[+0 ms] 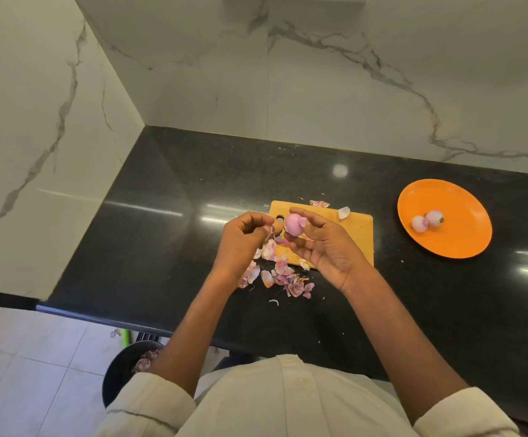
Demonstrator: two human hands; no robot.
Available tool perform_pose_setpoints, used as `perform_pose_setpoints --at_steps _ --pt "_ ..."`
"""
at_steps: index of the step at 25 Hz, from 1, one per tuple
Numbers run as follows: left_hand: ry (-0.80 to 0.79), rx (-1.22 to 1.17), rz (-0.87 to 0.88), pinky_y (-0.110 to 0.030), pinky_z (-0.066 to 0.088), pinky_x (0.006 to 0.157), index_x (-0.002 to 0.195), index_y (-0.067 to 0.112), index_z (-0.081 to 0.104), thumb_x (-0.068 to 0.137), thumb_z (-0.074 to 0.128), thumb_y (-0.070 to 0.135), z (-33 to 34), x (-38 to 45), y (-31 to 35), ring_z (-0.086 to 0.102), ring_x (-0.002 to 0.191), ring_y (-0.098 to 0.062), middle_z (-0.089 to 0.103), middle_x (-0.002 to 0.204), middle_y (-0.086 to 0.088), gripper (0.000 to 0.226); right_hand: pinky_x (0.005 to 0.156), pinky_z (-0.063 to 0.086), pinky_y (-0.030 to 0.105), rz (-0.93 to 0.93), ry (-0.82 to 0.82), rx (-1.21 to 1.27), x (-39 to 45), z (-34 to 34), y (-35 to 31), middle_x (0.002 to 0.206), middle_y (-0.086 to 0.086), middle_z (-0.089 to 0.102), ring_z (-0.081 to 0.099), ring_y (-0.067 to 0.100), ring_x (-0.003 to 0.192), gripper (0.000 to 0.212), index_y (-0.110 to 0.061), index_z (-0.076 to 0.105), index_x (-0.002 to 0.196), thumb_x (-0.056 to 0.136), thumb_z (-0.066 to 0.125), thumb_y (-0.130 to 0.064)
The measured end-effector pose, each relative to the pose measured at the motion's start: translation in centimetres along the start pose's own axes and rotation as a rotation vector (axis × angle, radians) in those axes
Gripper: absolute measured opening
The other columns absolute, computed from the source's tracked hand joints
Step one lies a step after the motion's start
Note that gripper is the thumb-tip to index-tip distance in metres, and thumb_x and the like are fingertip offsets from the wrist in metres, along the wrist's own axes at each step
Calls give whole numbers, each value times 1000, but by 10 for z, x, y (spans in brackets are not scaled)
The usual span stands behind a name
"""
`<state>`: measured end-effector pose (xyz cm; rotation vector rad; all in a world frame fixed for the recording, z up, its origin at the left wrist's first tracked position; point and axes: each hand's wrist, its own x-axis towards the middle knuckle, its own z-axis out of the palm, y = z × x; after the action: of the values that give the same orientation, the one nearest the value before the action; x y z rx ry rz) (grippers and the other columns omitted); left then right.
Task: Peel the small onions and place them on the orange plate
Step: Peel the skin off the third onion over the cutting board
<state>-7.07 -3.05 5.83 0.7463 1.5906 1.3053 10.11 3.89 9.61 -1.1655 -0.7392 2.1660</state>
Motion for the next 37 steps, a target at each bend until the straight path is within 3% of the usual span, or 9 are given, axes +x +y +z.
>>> perform_pose_setpoints --at_steps 4,7,12,15,18,22,27,32,37 --pt "-11 300 130 -34 57 98 116 24 78 100 75 34 2 0 -2 71 112 -5 78 113 11 19 69 63 25 -168 198 -191 -2 9 8 118 12 73 79 20 92 30 -8 74 115 90 75 7" --pt "-124 186 98 -35 63 93 123 18 75 93 84 29 12 -3 4 76 105 -14 79 112 2 34 72 63 25 -178 260 -188 -2 9 12 113 10 76 77 23 100 32 -12 77 111 85 80 7" --pt "3 85 141 -40 66 84 109 8 80 96 79 9 18 -5 2 79 87 -26 80 98 -8 14 84 65 32 -77 203 7 -6 3 8 117 13 76 77 27 105 25 -8 74 117 100 61 6" --pt "-1 -2 106 -42 66 84 115 10 78 99 76 12 17 -3 3 79 93 -29 80 106 -9 16 81 66 34 18 130 177 -10 -5 1 112 18 77 78 32 100 24 -5 72 117 106 51 2" --pt "-86 67 150 -38 66 85 123 16 77 96 81 18 26 -7 10 75 106 -23 79 116 -1 28 79 65 33 79 90 217 -16 -9 -3 111 21 76 77 29 93 22 -5 70 117 109 49 -6" --pt "-106 167 264 -46 66 88 122 18 79 97 79 20 35 -8 18 74 105 -17 78 115 5 25 87 65 34 -15 60 172 -18 -10 -8 110 19 76 79 24 94 17 1 70 115 104 60 -8" --pt "-151 387 383 -25 61 89 137 21 71 103 71 25 44 -9 39 69 107 -6 73 124 9 34 93 64 40 -169 34 65 -20 -19 -17 128 14 73 73 31 117 30 -6 71 128 100 63 -1" --pt "-109 766 621 -32 55 72 133 15 71 106 65 25 48 -6 48 63 80 -15 71 95 -1 30 95 63 39 -278 24 -84 -24 -13 -24 125 10 75 73 27 118 31 -14 73 128 102 61 -3" --pt "89 690 670 -34 58 66 113 9 77 99 74 22 55 -14 42 66 72 -15 73 86 -1 19 89 64 34 -309 8 -130 -27 -7 -25 125 15 75 74 28 115 30 -12 74 126 100 64 -3"
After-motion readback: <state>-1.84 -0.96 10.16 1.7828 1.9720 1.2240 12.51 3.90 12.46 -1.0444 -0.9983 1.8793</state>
